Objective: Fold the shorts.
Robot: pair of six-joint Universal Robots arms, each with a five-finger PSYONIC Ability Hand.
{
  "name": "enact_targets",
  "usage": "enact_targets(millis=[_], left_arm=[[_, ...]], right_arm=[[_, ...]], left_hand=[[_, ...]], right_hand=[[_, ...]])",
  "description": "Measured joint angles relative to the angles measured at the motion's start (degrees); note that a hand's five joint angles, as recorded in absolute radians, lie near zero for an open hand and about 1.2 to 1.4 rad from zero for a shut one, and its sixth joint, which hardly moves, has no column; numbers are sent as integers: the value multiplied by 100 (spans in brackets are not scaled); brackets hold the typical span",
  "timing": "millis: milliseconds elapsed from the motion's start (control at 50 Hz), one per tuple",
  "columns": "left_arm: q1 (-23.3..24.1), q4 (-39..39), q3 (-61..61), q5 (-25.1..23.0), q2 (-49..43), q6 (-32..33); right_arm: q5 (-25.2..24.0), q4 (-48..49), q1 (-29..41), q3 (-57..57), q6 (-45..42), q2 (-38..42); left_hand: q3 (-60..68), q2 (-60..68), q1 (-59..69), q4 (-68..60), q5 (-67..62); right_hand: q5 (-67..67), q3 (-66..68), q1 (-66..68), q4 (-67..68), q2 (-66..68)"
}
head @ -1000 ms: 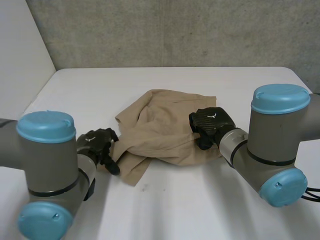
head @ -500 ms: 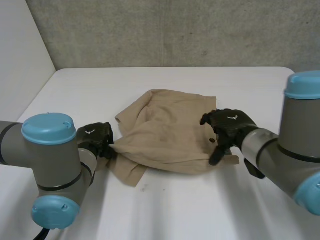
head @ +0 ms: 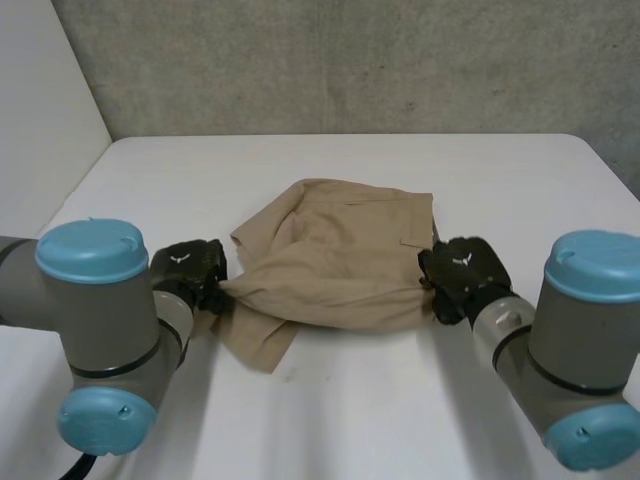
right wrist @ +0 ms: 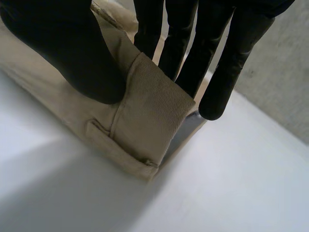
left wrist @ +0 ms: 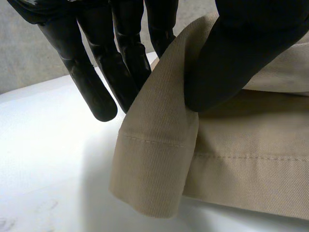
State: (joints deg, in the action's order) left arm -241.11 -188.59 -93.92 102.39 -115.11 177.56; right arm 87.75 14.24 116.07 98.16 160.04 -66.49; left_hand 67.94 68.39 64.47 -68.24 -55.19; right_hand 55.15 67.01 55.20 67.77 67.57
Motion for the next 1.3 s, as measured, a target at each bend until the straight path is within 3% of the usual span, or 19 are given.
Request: enact_targets(millis=[120,260,360,400,520,620,820,920,980,1140,1300], left_arm=[[19,474,140,-84,469,638],[28,1552,1001,-569,1981,1610],[5,2205,1692,-788,2689,1788],[-16,2813,2278,-935,3089,1856],[-56,3616,2886,-1215,3307,2026],[-95,3825,2740,-1450,2708,2213],[-296,3302,2787,-1468,423,2259],[-526,2715,3432,-1425,-560,2252],[-606,2022,4202,-1363,-990,2243],[-529,333,5457,-1053,-637,2227],[-330,-136,4802,-912,786,2189]], right_arm=[[-5,-181,-10,-461,-277,-350],[-31,-1288,-51,-1558,-871,-1754],[-31,-1926,-55,-2312,-1097,-2282],[-33,-2358,-74,-2855,-1224,-2573],[-86,-2897,-117,-3339,-1339,-2741],[-157,-3242,-88,-3190,-1467,-2139],[-116,-3074,-44,-3027,-1559,-382],[20,-2413,-39,-3308,-1440,346],[245,-1497,-28,-3590,-1278,662],[660,765,-2,-4217,-1077,324],[627,1178,40,-4241,-1048,-407]], left_hand=[[6,0,0,-17,0],[24,14,0,-17,0],[25,16,0,-18,0],[25,16,0,-18,0],[26,18,0,-19,0],[26,19,0,-19,0],[26,19,0,-19,0],[26,20,0,-19,0],[28,22,0,-19,0],[29,22,0,-20,0],[29,22,0,-20,0]], right_hand=[[19,4,0,29,0],[20,4,0,44,0],[20,4,0,44,1],[27,4,0,44,1],[34,4,0,44,1],[69,4,0,44,1],[69,59,0,45,0],[69,59,0,45,1],[69,59,0,46,0],[69,59,0,46,0],[69,59,0,47,1]])
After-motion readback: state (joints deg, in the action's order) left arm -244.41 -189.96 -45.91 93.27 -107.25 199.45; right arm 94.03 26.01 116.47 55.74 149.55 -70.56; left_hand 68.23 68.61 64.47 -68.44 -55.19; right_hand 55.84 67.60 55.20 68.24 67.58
